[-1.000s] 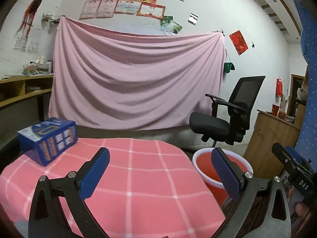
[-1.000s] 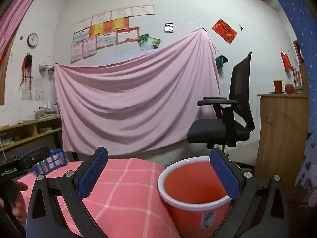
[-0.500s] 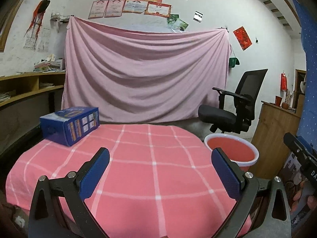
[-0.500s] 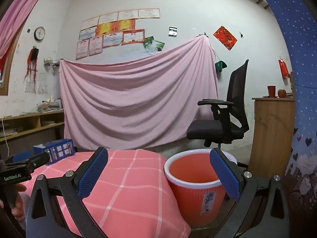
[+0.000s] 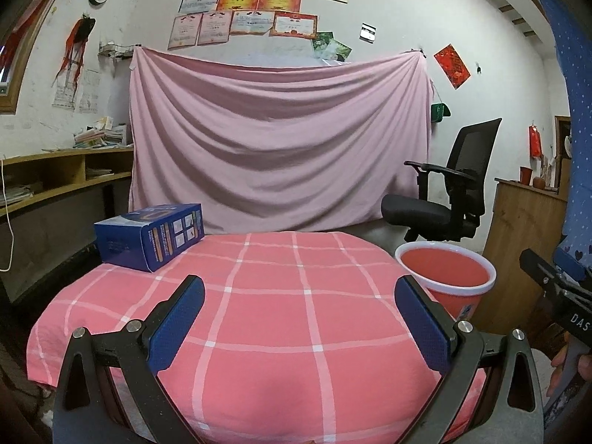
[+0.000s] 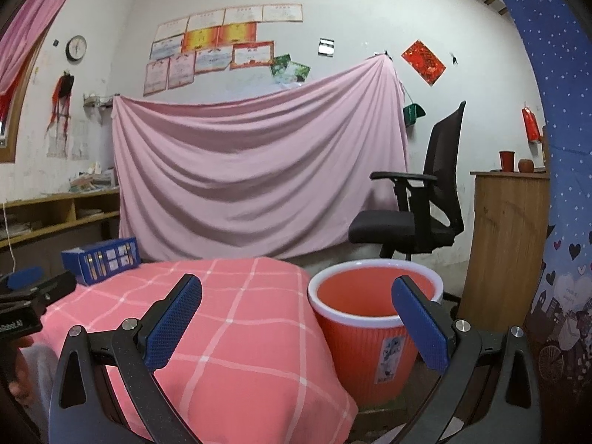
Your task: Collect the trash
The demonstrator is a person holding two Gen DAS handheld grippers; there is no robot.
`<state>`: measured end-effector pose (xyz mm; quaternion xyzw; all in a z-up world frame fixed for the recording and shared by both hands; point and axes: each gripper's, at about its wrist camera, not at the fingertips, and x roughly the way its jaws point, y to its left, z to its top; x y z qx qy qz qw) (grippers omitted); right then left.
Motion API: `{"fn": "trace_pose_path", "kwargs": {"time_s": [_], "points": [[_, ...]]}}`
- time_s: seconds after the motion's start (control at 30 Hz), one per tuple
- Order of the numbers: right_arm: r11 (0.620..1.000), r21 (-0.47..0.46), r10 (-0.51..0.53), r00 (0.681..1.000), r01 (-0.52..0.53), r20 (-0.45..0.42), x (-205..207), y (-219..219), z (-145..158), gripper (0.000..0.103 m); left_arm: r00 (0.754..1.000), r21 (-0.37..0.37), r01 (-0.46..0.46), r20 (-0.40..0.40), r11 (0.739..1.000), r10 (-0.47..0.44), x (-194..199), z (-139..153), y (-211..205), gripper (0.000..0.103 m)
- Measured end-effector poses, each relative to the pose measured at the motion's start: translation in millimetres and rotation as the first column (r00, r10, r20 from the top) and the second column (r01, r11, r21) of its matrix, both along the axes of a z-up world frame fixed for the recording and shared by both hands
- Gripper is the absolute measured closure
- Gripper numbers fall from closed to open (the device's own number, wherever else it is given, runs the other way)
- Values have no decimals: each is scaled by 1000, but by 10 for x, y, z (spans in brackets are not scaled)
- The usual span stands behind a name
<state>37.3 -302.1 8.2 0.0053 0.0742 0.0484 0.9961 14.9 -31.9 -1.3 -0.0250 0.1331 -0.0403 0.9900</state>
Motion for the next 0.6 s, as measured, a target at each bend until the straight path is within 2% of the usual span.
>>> {"fn": "trace_pose_path", "kwargs": {"time_s": [0.6], "points": [[999,-29,32,999,-33,-32,7,82,-77,0,999,-10,-30,-20,999,30,16,-107,-9,2]]}}
